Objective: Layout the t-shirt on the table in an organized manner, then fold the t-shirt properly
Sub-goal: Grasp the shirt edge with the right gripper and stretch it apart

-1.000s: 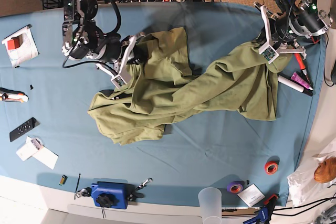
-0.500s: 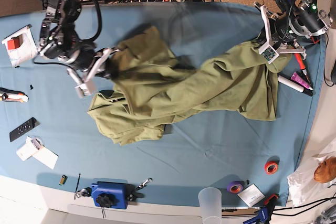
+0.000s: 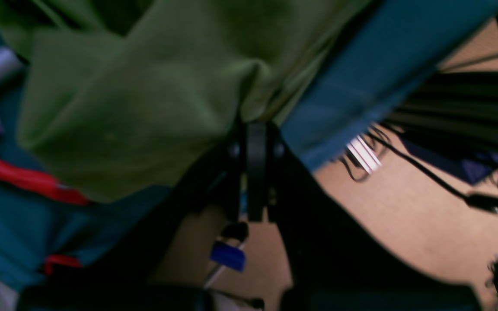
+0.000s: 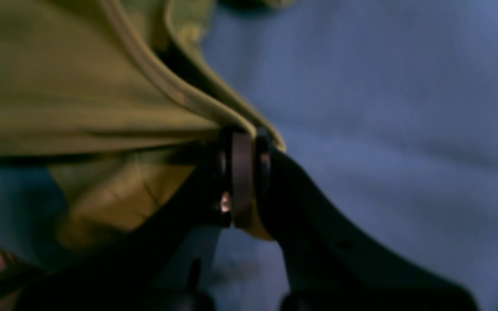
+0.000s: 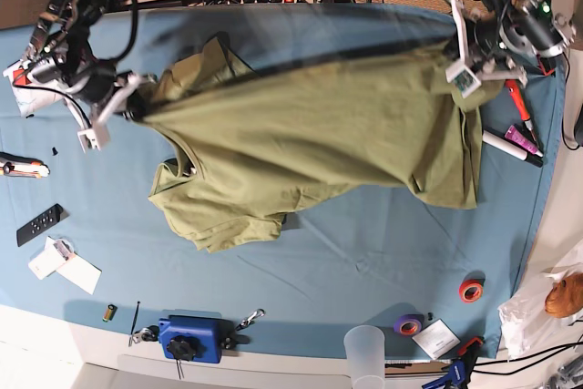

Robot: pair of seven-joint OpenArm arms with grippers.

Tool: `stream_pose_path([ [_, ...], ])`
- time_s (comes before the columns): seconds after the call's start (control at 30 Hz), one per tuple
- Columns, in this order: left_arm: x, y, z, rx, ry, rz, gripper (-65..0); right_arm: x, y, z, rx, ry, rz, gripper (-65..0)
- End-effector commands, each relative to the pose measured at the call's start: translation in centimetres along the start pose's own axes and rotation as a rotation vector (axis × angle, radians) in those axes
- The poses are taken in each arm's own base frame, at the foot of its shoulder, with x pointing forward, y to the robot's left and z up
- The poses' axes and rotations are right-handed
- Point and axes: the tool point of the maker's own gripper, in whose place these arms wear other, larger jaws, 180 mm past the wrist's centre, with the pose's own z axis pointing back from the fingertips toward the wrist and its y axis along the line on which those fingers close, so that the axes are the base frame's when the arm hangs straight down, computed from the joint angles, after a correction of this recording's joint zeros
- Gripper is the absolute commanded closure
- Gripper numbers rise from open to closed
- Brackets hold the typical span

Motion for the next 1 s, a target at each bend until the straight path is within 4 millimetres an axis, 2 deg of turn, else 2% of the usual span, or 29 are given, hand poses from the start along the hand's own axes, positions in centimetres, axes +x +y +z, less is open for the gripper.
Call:
stream_pose_path([
  [0.0, -0.5, -0.1, 0.4, 0.004, 0.018, -0.01, 0.0, 0.6, -0.8, 0.8, -0.026, -0.02, 0.021, 0.0],
  [0.17, -2.1, -1.2, 0.3, -0.023, 0.056, 0.003, -0.6, -1.1, -0.8, 1.0, -0.023, 0.023, 0.02, 0.0],
  [0.3, -0.9, -0.7, 0.3, 0.0, -0.002, 0.0, -22.8, -0.8, -0.6, 1.0, -0.015, 0.004, 0.018, 0.0],
  [0.37, -0.8, 0.1, 0.3, 0.046, -0.013, 0.008, -30.0, -0.8, -0.6, 1.0, -0.015, 0.003, 0.018, 0.0],
  [0.43, -1.1, 1.1, 0.4, 0.103, 0.006, 0.039, -32.2, -0.8, -0.7, 1.0, -0.016, 0.006, 0.018, 0.0],
  [0.57, -0.9, 2.5, 1.1, 0.195, 0.011, 0.051, -32.2, -0.8, -0.6, 1.0, -0.016, 0.005, 0.019, 0.0],
  [0.63, 0.5, 2.8, 1.7, 0.22, -0.028, 0.021, -32.2, -0.8, -0.7, 1.0, -0.016, 0.005, 0.018, 0.0],
  [0.73, 4.6, 3.6, 3.3, 0.284, -0.168, -0.034, -32.2, -0.8, -0.7, 1.0, -0.016, 0.004, 0.019, 0.0],
  [0.87, 10.8, 6.2, 5.8, 0.397, -0.428, -0.066, -32.2, -0.8, -0.7, 1.0, -0.016, 0.005, 0.019, 0.0],
  [0.9, 12.0, 6.9, 6.3, 0.414, -0.462, -0.076, -32.2, -0.8, -0.7, 1.0, -0.016, 0.005, 0.019, 0.0],
  [0.97, 13.0, 8.8, 6.2, 0.434, -0.483, -0.065, -32.2, -0.8, -0.7, 1.0, -0.016, 0.005, 0.019, 0.0],
])
